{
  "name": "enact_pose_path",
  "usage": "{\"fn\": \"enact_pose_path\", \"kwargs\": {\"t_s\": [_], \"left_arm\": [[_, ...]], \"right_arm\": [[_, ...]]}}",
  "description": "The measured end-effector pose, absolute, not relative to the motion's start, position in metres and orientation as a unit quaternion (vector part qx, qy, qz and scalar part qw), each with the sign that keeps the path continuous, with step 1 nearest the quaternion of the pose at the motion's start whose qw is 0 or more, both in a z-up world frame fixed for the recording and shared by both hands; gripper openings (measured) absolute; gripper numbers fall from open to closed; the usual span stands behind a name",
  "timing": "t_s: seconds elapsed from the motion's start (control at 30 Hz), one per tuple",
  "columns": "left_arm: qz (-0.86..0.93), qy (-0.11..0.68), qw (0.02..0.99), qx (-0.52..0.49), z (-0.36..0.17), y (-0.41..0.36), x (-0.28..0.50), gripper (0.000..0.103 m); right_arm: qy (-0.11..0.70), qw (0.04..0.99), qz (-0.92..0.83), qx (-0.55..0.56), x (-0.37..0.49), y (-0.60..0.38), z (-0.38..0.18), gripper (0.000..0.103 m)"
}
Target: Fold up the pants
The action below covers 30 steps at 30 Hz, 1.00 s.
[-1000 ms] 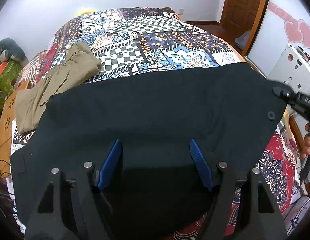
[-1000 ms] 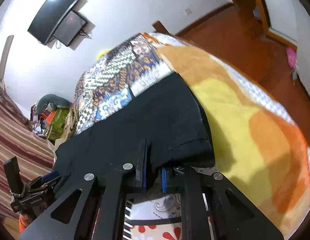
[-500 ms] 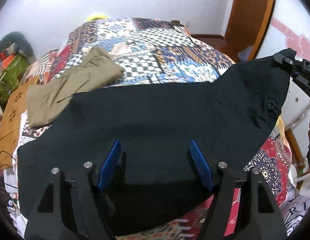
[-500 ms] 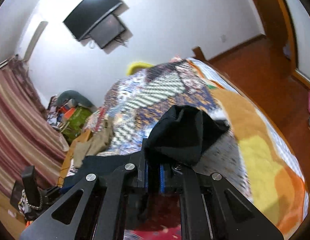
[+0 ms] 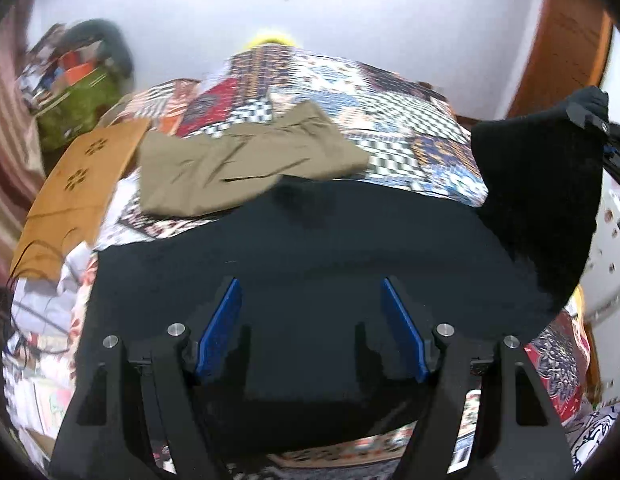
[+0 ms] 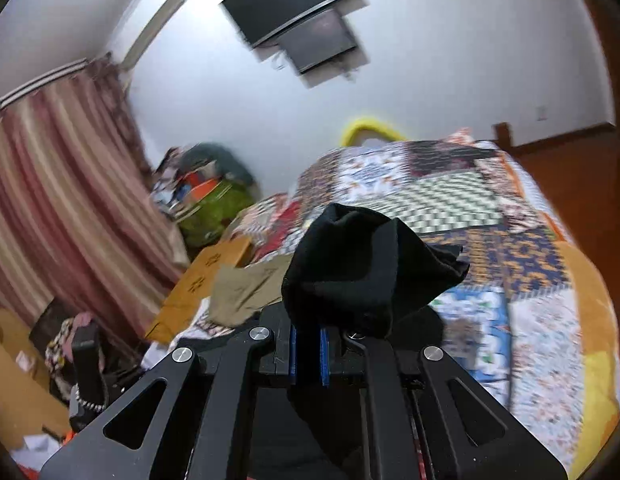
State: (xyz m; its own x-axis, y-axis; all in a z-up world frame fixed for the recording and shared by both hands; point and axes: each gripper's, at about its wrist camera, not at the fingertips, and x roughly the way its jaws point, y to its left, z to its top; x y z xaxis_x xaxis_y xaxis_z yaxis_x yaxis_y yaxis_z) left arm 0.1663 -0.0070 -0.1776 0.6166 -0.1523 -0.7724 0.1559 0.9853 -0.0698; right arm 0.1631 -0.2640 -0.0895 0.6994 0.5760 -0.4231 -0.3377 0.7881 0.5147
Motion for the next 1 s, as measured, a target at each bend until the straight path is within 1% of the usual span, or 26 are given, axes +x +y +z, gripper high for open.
{"fn": "enact_pose_path", "kwargs": {"t_s": [0.23,0.43,0.57,0.63,0.67,0.7,0.77,0.83,1.0], "left_arm": [[-0.041,0.428,0.903,-0.032,-0.179,0.039,0.16,0.071],[-0.025,0.43,0.901,-0.05,-0.181,0.053,0.156,0.071],[-0.027,0.428,0.902,-0.049,-0.181,0.053,0.155,0.071],[-0.029,0.428,0.902,-0.046,-0.18,0.051,0.155,0.071],[-0.031,0.427,0.902,-0.043,-0.178,0.047,0.155,0.071],[-0.034,0.427,0.903,-0.041,-0.177,0.045,0.156,0.071],[-0.04,0.424,0.904,-0.037,-0.174,0.04,0.157,0.071],[-0.047,0.42,0.906,-0.032,-0.17,0.034,0.158,0.071],[-0.074,0.408,0.91,-0.013,-0.158,0.01,0.164,0.071]], "right_arm": [[0.345,0.862,0.344,0.143,0.165,-0.189,-0.109,0.007],[0.433,0.809,0.392,0.064,0.157,-0.131,-0.159,0.008],[0.486,0.785,0.382,0.034,0.152,-0.119,-0.189,0.014],[0.49,0.783,0.382,0.039,0.152,-0.122,-0.189,0.017],[0.49,0.78,0.386,0.047,0.154,-0.125,-0.187,0.021],[0.492,0.779,0.385,0.05,0.154,-0.126,-0.185,0.023],[0.489,0.778,0.389,0.058,0.154,-0.131,-0.178,0.032],[0.48,0.783,0.391,0.059,0.151,-0.135,-0.168,0.035],[0.444,0.808,0.38,0.076,0.142,-0.159,-0.138,0.036]]}}
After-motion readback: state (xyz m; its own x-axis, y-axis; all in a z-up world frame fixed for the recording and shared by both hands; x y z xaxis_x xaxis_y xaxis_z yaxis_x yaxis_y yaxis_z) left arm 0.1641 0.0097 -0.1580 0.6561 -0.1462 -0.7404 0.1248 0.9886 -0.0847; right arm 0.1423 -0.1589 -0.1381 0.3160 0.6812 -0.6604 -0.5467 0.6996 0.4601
